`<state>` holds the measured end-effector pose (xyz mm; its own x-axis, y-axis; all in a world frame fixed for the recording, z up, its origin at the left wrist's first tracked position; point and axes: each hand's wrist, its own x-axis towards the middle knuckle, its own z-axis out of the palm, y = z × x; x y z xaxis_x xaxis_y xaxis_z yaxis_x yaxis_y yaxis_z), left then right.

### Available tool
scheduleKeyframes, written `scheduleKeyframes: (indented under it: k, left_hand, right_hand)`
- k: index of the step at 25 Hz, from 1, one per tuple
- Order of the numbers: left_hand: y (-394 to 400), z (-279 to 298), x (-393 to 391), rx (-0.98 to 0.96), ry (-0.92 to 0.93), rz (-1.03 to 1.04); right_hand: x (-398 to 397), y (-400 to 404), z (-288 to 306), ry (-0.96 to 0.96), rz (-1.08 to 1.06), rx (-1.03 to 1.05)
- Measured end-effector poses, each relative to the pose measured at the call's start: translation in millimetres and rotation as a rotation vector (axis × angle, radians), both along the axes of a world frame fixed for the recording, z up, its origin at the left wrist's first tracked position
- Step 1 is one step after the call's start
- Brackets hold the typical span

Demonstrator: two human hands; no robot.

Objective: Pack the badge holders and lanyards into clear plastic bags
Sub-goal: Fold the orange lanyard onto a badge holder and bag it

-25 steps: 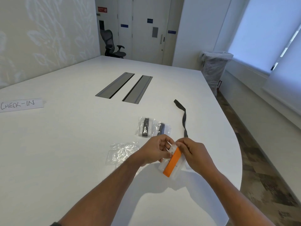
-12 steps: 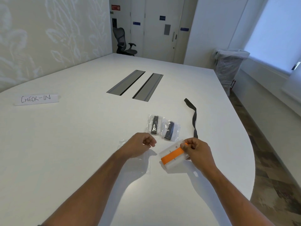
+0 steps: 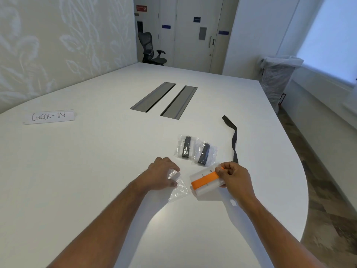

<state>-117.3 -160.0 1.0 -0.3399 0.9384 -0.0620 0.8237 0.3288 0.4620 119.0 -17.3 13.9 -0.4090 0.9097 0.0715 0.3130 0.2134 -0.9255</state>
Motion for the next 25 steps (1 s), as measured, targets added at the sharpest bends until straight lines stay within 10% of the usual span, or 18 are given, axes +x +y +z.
scheduleKeyframes:
  k: [12,25]
  left_hand:
    - [0.8,-2.7,-12.7,0.106,0.017,0.295]
    - [11.9,54.9,12.9,0.415,-0.729,0.092]
  right_hand:
    - [1.5,0.9,-2.1,-0.002,-0.017,0.004]
    - [11.2,7.4,59.3,0.443,-0.18,0.032]
